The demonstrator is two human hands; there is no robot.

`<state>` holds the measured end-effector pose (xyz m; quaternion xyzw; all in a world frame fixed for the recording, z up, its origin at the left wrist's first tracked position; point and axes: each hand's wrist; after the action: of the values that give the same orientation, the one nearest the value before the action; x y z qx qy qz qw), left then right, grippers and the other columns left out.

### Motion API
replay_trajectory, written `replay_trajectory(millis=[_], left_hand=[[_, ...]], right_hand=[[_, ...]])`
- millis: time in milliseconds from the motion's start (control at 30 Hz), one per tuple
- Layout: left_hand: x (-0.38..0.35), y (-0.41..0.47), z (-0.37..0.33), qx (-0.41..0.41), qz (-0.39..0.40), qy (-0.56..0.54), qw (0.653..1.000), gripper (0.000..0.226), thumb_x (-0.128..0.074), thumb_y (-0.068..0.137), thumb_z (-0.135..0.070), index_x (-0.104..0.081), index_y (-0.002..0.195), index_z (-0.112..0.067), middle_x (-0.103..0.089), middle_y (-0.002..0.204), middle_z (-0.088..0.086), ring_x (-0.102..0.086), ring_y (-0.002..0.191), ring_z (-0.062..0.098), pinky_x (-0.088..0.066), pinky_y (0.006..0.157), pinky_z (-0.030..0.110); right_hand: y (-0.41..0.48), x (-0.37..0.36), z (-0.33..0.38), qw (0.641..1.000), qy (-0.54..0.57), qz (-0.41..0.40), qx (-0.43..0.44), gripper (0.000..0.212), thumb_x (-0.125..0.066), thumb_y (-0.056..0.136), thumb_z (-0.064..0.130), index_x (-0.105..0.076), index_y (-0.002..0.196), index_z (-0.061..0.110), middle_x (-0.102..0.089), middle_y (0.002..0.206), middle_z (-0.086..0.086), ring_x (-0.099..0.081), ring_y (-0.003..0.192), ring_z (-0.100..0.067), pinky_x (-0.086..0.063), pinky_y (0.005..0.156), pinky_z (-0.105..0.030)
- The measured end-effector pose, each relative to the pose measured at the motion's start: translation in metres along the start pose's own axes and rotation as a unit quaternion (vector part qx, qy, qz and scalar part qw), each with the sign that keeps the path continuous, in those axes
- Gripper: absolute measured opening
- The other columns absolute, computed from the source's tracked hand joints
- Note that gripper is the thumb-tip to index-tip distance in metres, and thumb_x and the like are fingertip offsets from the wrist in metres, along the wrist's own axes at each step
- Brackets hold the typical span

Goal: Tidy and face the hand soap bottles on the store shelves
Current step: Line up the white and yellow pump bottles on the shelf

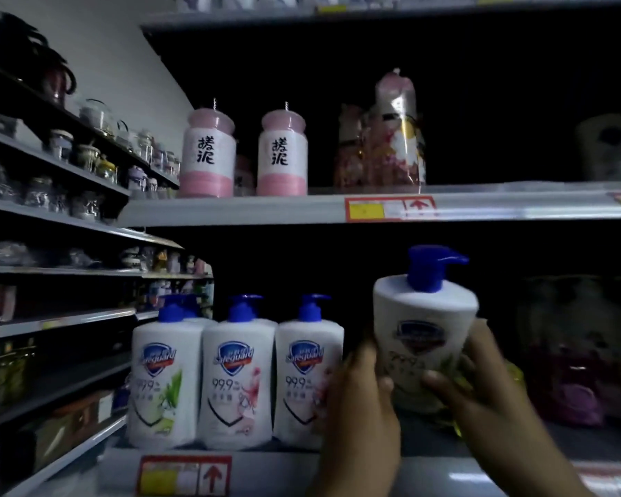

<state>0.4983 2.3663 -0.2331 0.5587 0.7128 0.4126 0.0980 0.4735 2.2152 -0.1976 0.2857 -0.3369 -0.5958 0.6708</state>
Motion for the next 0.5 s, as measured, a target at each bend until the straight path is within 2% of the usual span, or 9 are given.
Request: replay_trajectory(millis=[67,133,167,200,267,300,367,433,500], left_hand=[[-0.003,0.006,0.009,0.005,0.001,0.062,0.998,0.072,-0.045,0.098,-0.017,-0.001,0.151,-0.036,-0.023,0.156,-0.011,-0.028,0.136,0.002,-0.027,0.111,0.023],[0.001,0.006,0.019,0.007,0.071,0.121,0.99,0.076,-0.041,0.1,-0.023,0.015,0.15,-0.027,-0.011,0.159,-0.006,-0.019,0.144,0.013,-0.019,0.116,0.033],[0.0,0.006,0.025,0.004,0.113,0.149,0.982,0.077,-0.04,0.1,-0.023,0.018,0.15,-0.025,-0.014,0.159,-0.003,-0.022,0.143,0.016,-0.019,0.117,0.036],[0.0,0.007,0.026,0.004,0.152,0.175,0.973,0.077,-0.041,0.1,-0.022,0.018,0.15,-0.023,-0.018,0.158,-0.001,-0.026,0.142,0.017,-0.021,0.117,0.037],[0.005,0.009,0.025,-0.017,0.168,0.217,0.962,0.074,-0.047,0.097,-0.016,0.003,0.152,-0.022,-0.025,0.157,0.001,-0.031,0.141,0.019,-0.022,0.118,0.042],[0.012,0.009,0.023,-0.043,0.158,0.232,0.959,0.071,-0.054,0.094,-0.014,-0.015,0.152,-0.021,-0.031,0.155,0.0,-0.034,0.14,0.02,-0.025,0.117,0.046],[0.029,0.016,0.022,-0.132,0.023,0.297,0.945,0.055,-0.075,0.075,-0.018,-0.06,0.127,-0.022,-0.055,0.137,0.001,-0.052,0.125,0.024,-0.046,0.101,0.049],[0.048,0.024,0.032,-0.172,-0.105,0.343,0.918,0.039,-0.072,0.068,-0.032,-0.07,0.107,-0.026,-0.061,0.12,0.007,-0.058,0.111,0.029,-0.053,0.085,0.045],[0.062,0.039,0.043,-0.128,-0.1,0.388,0.907,0.041,-0.059,0.079,-0.044,-0.064,0.116,-0.029,-0.053,0.117,0.01,-0.053,0.105,0.03,-0.05,0.082,0.043]], right_hand=[[0.013,-0.005,-0.07,0.997,-0.016,0.026,-0.068,0.07,-0.058,0.081,-0.021,-0.046,0.123,0.035,-0.066,0.109,0.017,-0.063,0.096,0.009,-0.052,0.071,-0.012],[0.028,0.013,-0.169,0.992,-0.025,-0.025,-0.122,0.076,-0.07,0.079,-0.004,-0.039,0.135,0.038,-0.059,0.132,-0.001,-0.065,0.103,-0.007,-0.055,0.081,-0.039],[0.032,0.019,-0.206,0.988,-0.055,-0.03,-0.138,0.086,-0.075,0.074,0.009,-0.032,0.141,0.042,-0.051,0.139,-0.01,-0.063,0.107,-0.016,-0.049,0.086,-0.052],[0.03,0.025,-0.215,0.989,-0.044,-0.026,-0.141,0.089,-0.075,0.072,0.009,-0.031,0.141,0.042,-0.054,0.136,-0.013,-0.063,0.105,-0.019,-0.047,0.087,-0.055],[0.027,0.001,-0.17,0.982,0.024,0.052,-0.182,0.07,-0.062,0.079,-0.014,-0.043,0.126,0.033,-0.068,0.112,-0.009,-0.068,0.097,-0.022,-0.057,0.078,-0.044],[0.033,-0.007,-0.135,0.978,0.005,0.026,-0.208,0.065,-0.056,0.081,-0.02,-0.043,0.122,0.029,-0.068,0.107,-0.01,-0.069,0.095,-0.024,-0.059,0.073,-0.039],[0.038,-0.005,-0.117,0.968,-0.042,0.064,-0.237,0.065,-0.051,0.083,-0.021,-0.04,0.125,0.026,-0.065,0.111,-0.013,-0.066,0.098,-0.026,-0.06,0.07,-0.034],[0.046,-0.015,-0.115,0.957,-0.097,0.087,-0.258,0.065,-0.05,0.085,-0.019,-0.035,0.129,0.025,-0.061,0.113,-0.01,-0.063,0.097,-0.019,-0.058,0.063,-0.025],[0.054,-0.02,-0.126,0.953,-0.12,0.088,-0.266,0.064,-0.049,0.087,-0.017,-0.032,0.134,0.025,-0.06,0.113,-0.005,-0.059,0.098,-0.01,-0.056,0.065,-0.021]])
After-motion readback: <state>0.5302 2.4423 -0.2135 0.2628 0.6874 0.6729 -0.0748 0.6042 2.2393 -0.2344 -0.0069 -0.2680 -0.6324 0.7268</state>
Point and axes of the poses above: each hand's wrist, its own y-axis towards the middle knuckle, its own x-axis out of the back of the hand, z = x × y
